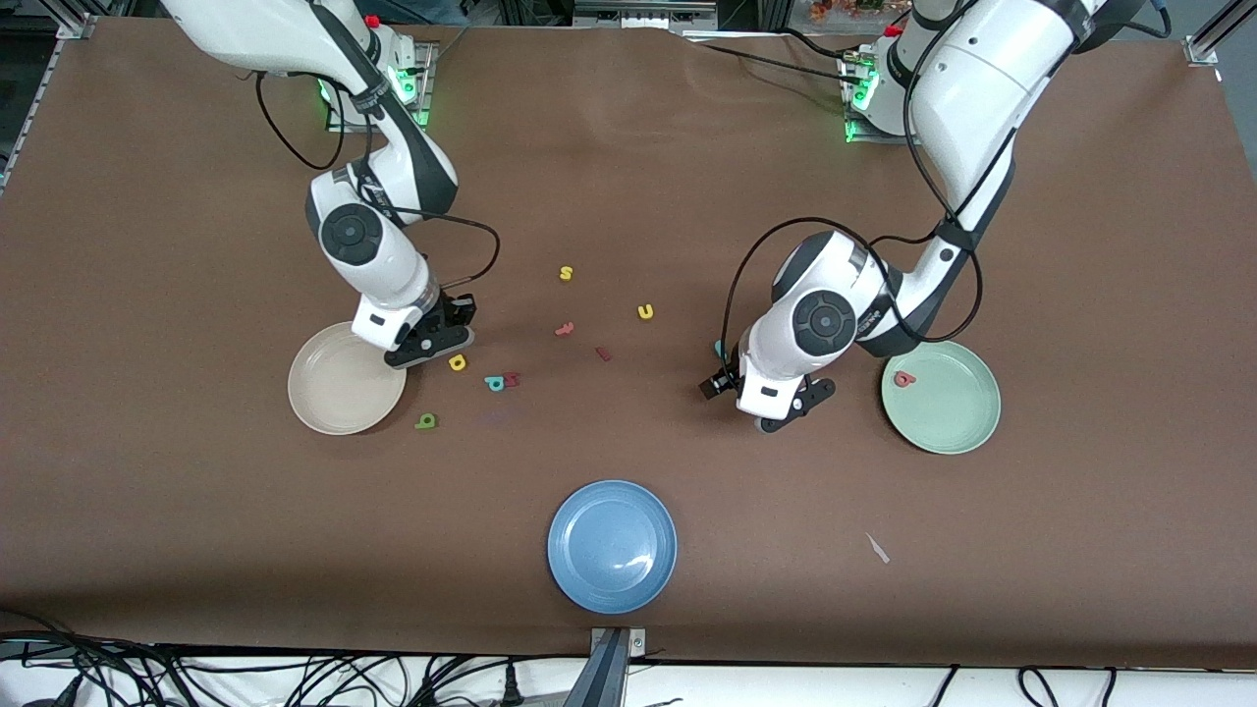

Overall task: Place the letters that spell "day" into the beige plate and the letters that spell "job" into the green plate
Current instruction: 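Drop the teal y on the white plate with the right gripper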

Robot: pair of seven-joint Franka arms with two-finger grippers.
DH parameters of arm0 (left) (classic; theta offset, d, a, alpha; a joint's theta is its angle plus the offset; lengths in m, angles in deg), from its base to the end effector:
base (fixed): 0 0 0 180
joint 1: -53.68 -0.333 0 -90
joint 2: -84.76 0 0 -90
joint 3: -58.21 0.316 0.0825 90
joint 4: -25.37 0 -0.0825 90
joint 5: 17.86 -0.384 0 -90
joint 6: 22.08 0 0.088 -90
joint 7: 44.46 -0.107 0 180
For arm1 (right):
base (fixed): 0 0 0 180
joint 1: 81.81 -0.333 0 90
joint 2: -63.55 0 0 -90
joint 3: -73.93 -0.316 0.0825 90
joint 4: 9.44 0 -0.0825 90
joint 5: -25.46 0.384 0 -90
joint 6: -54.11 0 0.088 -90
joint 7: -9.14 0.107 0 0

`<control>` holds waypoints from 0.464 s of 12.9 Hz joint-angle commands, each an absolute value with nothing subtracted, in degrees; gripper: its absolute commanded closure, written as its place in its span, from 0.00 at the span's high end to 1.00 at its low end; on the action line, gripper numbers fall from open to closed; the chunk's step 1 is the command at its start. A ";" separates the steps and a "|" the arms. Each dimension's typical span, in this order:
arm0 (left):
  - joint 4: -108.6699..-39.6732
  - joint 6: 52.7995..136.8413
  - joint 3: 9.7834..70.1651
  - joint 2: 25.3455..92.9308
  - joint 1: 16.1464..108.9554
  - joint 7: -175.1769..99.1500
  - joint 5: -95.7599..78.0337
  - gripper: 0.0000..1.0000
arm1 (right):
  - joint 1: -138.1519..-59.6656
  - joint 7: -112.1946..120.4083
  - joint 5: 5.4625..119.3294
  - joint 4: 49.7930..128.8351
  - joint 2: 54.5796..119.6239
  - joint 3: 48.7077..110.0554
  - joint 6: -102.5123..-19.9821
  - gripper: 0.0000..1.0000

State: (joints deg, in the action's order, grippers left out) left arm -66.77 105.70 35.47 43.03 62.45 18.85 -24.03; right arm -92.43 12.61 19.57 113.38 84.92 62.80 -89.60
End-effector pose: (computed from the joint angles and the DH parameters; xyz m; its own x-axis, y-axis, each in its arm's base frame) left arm 0.6055 -0.3263 0.2220 0.8288 0.5293 -0.1814 0.5434 -0.8387 0.0356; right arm 0.5305 0.2122 0.2303 0.9253 0.3792 0.0008 0.3792 -0.9253 -0.0096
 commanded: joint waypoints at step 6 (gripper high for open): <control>-61.21 105.63 40.01 37.74 68.79 23.91 -27.26 0.70 | -92.01 -11.75 19.22 111.41 83.24 74.01 -88.10 0.09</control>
